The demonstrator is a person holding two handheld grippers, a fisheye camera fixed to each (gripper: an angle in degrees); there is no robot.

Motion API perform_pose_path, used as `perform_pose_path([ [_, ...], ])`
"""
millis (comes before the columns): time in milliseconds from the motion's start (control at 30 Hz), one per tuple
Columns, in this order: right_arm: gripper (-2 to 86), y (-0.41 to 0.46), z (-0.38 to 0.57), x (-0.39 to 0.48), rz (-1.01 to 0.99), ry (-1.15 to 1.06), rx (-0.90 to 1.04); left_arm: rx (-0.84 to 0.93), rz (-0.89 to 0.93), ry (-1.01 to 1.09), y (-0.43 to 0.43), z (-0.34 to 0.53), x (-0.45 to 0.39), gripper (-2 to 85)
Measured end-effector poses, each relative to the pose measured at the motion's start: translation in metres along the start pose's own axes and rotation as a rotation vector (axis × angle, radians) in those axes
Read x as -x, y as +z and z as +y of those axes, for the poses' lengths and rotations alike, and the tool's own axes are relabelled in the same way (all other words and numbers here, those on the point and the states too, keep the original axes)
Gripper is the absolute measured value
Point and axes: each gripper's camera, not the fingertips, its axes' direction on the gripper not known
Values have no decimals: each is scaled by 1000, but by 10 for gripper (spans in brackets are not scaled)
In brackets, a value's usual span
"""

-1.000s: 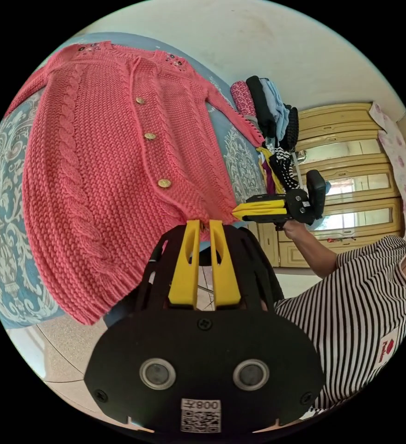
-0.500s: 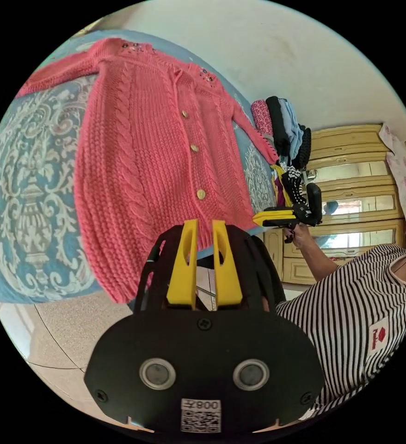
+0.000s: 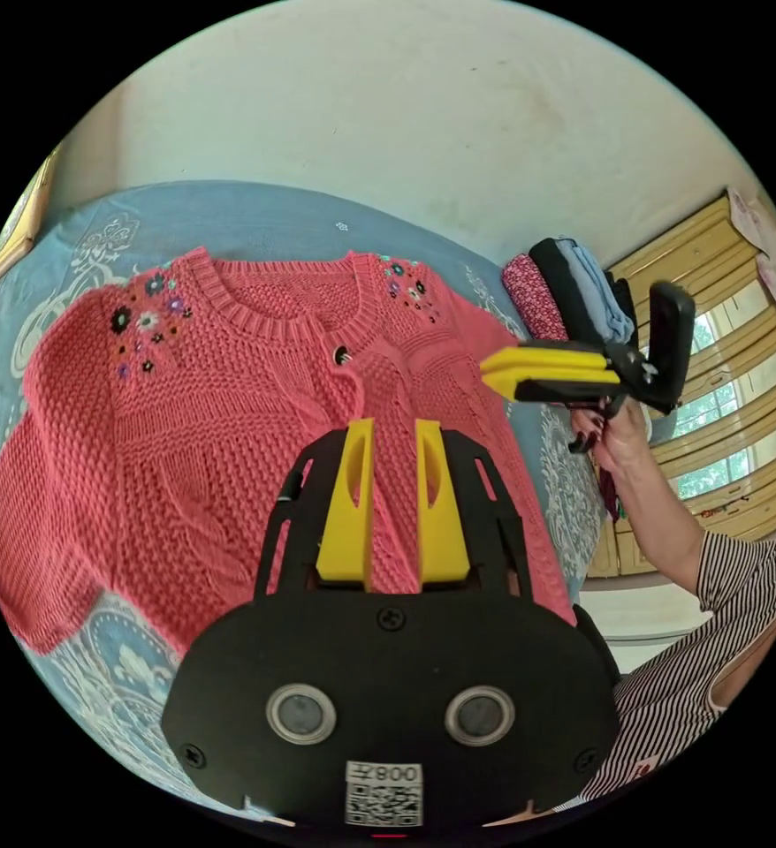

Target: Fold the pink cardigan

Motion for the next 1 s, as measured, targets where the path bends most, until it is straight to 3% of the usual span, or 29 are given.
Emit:
perform_pose_path([
  [167, 74, 51, -86, 10, 119, -239, 143, -45, 65, -36, -2, -23, 14, 69],
  [333, 78, 94, -108, 25, 216, -370, 275, -10, 97, -4, 1, -38, 10, 49],
  [467, 48, 95, -109, 40, 269, -443, 250, -25, 60, 29, -12, -48, -4, 15],
  [667, 26, 57, -120, 37, 278, -368, 95, -94, -31, 80, -44, -67, -27, 5],
  [800, 25, 65, -132, 31, 264, -333, 102, -73, -72, 70, -45, -77, -32, 5],
  [900, 27, 102, -132, 30, 290, -325, 222, -50, -71, 49, -44, -79, -36, 6],
  [1000, 31, 92, -127, 25, 290, -289, 133, -90, -21, 52, -53, -81, -47, 8],
])
